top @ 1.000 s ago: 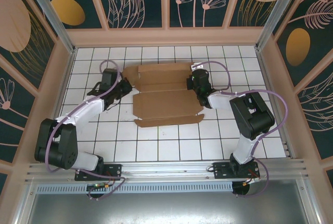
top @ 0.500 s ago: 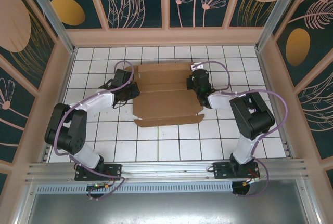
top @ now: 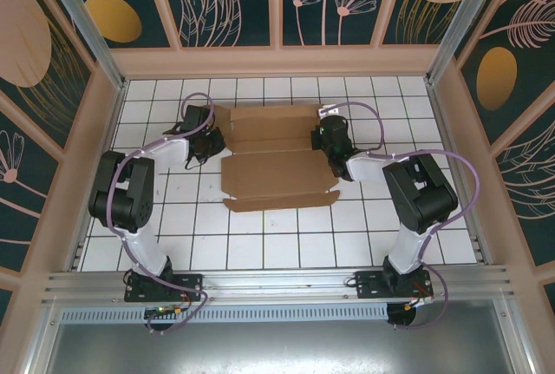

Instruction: Fold the paper box

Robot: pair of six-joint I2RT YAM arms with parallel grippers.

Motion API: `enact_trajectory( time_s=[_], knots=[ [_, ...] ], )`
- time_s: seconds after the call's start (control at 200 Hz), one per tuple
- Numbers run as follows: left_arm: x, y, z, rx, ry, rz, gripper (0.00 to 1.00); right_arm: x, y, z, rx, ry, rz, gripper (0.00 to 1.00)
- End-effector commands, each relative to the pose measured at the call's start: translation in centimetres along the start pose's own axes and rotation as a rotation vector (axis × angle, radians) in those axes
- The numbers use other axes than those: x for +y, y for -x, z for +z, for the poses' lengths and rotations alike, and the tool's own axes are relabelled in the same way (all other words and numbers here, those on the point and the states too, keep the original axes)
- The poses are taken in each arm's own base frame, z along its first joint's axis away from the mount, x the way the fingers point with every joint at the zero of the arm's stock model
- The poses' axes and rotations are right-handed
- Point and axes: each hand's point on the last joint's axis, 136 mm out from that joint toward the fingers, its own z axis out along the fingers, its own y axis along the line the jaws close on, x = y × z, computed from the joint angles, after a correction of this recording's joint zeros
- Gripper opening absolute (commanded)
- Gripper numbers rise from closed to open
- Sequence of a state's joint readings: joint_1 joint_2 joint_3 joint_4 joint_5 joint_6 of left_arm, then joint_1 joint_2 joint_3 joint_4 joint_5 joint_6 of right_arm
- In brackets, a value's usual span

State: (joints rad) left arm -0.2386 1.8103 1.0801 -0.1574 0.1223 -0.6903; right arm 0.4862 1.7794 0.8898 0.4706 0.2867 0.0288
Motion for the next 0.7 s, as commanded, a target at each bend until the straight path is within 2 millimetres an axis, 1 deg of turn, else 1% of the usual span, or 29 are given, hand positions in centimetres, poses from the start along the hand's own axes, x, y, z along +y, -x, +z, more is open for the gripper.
enact_trajectory(
  time_s=[0.0, 0.135, 0.405, 0.566, 0.696],
  knots=[
    [-1.0, 1.0, 0.5, -0.008, -0.026, -0.02, 0.0, -0.3, -1.1, 0.0, 0.049, 0.0, -0.012, 0.0],
    [-0.9, 1.4, 0.9, -0.016, -0.021, -0.03, 0.0, -0.1, -1.2, 0.0, 0.052, 0.006, -0.012, 0.0],
    [-2.3, 2.2, 2.0, -0.008, -0.07, -0.04, 0.0, 0.4, -1.4, 0.3, 0.059, 0.024, -0.011, 0.0],
    [-3.3, 1.7, 2.9, 0.016, -0.103, -0.037, 0.0, 0.4, -1.3, 0.3, 0.061, 0.024, -0.016, 0.0],
    [-4.0, 0.6, 4.0, 0.041, -0.098, -0.017, 0.0, 0.4, -1.3, 0.5, 0.067, 0.02, -0.02, 0.0]
  ],
)
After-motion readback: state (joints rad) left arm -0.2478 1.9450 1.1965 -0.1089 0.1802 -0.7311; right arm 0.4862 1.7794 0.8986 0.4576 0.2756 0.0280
